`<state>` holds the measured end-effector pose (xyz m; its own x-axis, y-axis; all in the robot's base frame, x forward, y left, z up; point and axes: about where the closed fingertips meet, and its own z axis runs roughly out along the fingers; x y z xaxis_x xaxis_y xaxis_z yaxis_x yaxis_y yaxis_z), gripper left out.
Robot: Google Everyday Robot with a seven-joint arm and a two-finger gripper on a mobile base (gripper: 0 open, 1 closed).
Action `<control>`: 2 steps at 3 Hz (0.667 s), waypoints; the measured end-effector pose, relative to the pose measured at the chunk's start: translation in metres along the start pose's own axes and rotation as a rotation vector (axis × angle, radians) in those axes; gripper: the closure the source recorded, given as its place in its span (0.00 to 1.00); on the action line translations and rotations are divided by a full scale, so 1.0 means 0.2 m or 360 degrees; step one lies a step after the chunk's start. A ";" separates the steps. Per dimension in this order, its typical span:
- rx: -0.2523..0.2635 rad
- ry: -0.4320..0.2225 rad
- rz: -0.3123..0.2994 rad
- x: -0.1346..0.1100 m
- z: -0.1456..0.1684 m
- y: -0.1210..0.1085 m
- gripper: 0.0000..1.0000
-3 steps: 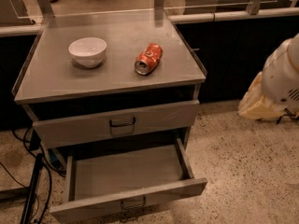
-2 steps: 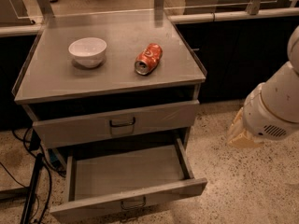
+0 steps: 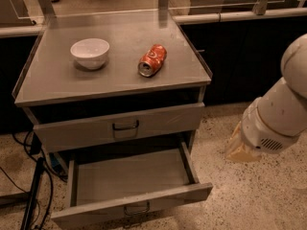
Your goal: Close middle drawer
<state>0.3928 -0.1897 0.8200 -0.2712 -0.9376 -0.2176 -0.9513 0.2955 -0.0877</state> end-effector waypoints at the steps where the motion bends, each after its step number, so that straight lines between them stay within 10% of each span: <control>1: -0.0128 -0.0014 0.0035 0.02 0.28 0.11 1.00; 2: -0.0278 -0.0026 0.0045 -0.03 0.71 0.21 1.00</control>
Offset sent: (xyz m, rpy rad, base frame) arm -0.0242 0.0449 -0.1675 0.0655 0.1977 0.0213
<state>0.3763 -0.1453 0.6797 -0.2969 -0.9259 -0.2335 -0.9548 0.2838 0.0886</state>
